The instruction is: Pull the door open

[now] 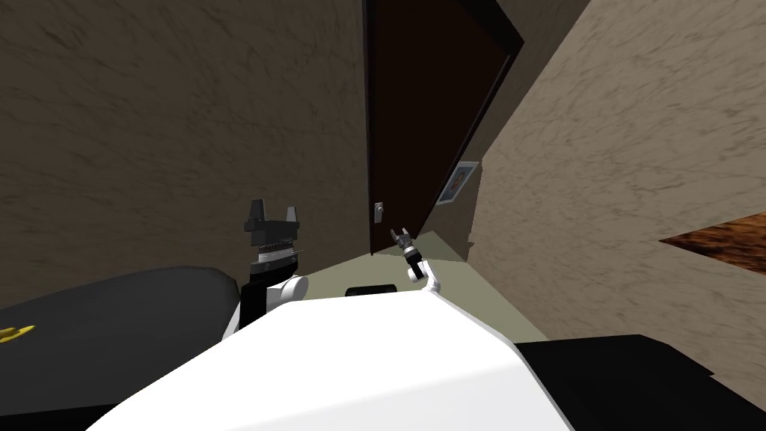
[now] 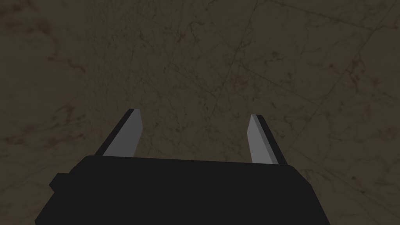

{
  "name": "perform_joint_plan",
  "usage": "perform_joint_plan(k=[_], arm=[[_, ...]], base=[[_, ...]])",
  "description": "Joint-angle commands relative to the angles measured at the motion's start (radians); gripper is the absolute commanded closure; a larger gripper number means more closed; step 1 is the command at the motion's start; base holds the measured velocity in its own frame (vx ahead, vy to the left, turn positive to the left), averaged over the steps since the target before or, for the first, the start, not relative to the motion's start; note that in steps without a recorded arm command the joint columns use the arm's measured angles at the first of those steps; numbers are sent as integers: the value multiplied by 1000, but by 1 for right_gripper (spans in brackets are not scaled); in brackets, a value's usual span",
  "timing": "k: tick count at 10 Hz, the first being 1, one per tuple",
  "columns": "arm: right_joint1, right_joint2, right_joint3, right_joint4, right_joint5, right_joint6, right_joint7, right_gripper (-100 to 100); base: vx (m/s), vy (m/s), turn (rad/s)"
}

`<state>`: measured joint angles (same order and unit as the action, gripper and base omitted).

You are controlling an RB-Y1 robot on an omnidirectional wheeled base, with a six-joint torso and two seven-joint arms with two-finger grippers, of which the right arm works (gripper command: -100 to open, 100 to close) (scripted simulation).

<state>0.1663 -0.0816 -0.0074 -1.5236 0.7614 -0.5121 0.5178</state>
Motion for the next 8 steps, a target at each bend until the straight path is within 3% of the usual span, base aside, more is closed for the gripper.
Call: perform_joint_plan(k=[1, 8], arm=[[-15, 3, 2, 26, 39, 9, 20, -100], [-70, 28, 7, 130, 173, 29, 97, -100]], base=[[169, 65, -42], [173, 43, -40]])
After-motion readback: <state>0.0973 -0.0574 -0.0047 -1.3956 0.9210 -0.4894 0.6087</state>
